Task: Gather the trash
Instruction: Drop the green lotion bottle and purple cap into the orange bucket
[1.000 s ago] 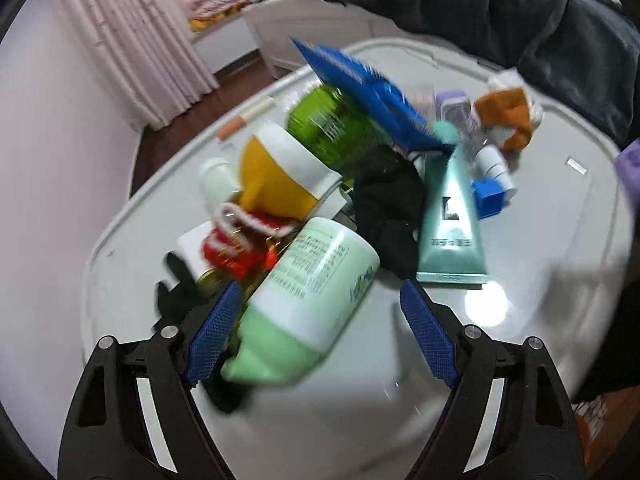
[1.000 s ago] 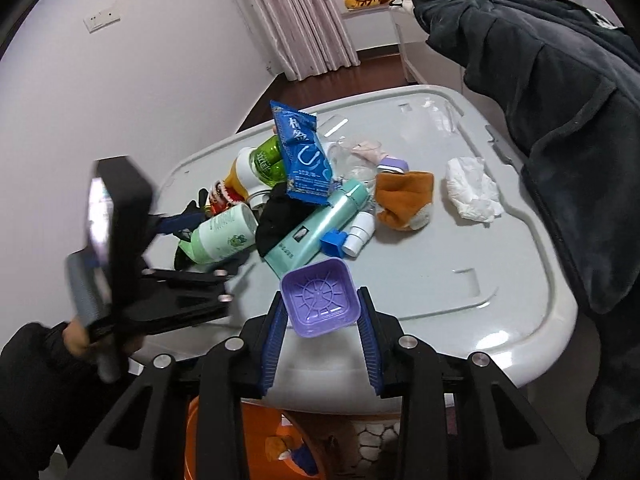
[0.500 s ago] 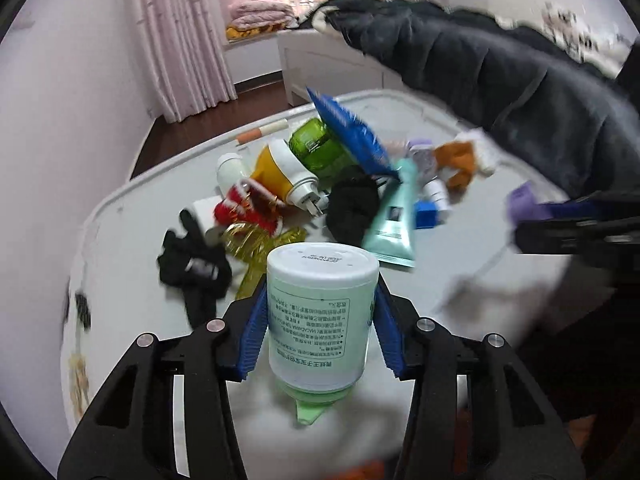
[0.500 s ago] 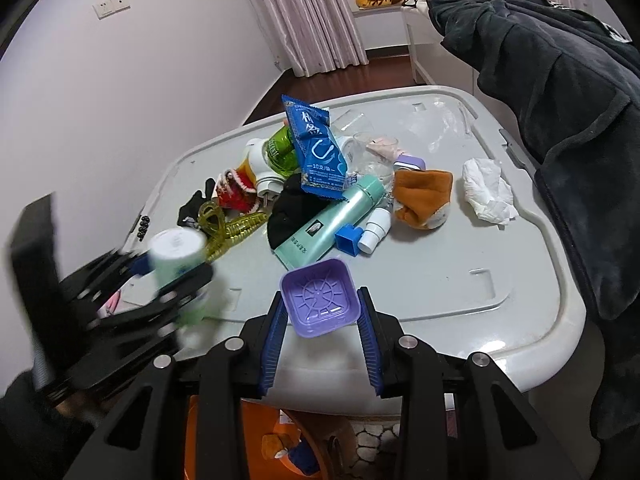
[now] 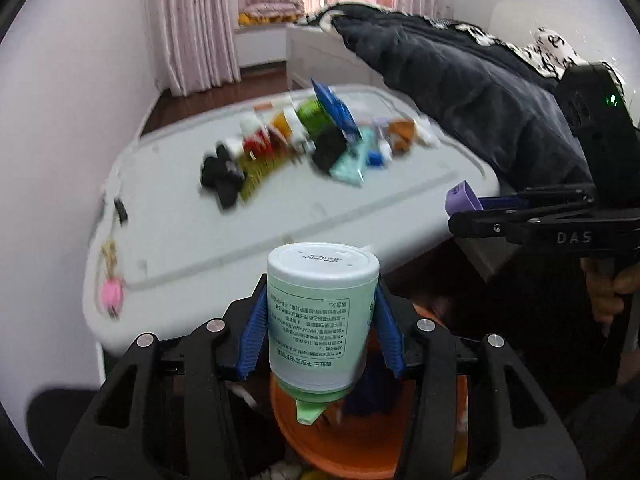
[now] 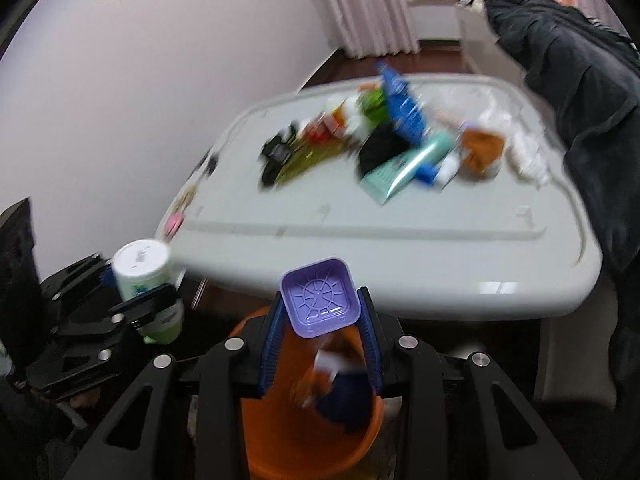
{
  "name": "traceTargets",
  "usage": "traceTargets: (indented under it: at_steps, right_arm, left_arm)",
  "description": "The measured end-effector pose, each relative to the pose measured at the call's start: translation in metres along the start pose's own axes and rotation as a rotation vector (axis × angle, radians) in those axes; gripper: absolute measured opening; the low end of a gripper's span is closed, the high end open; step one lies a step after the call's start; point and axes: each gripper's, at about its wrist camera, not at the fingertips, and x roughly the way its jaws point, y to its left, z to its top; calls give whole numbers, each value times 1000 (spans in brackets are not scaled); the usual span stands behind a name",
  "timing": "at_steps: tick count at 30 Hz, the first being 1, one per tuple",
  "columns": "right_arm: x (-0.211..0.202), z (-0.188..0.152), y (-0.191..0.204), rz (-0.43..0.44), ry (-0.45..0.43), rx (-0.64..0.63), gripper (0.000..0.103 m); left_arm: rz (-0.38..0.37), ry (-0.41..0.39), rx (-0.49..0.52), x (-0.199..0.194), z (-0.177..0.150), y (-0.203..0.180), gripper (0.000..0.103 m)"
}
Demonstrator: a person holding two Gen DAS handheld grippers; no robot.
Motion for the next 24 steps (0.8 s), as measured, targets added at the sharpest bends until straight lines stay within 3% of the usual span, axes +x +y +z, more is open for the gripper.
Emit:
traceTargets:
  at_steps: [7,8,9,10,11,12,18,24]
  right_arm:
    - [20,-42,27,6,169,-82,36]
    - [26,-46,27,4,199,-87,40]
    - [34,-49,26,-8,226,-89,56]
    - [37,-51,25,-22,231,-90,60]
    - [40,-52,23,-38,230,-92,61]
    - [42,-50,19,-47,230,-88,61]
    - [26,-7,-8,-57,136,-21,59]
    - [28,81,-39,-126,-14,-12,59]
  left_arm:
    - [-67,154,15,20,-38,-10,48]
    - [-68,166,11,23,-40,-9,52]
    - [-64,175,5,24,-42,-8,58]
    - [-59,181,-3,26,-43,-6,73]
    - [-59,182,-16,26,-43,-3,81]
    - [-60,181,-25,26,-42,0,81]
    - [-64,181,-91,33,-35,17,81]
    - [-55,146,-169,46,-5,36,81]
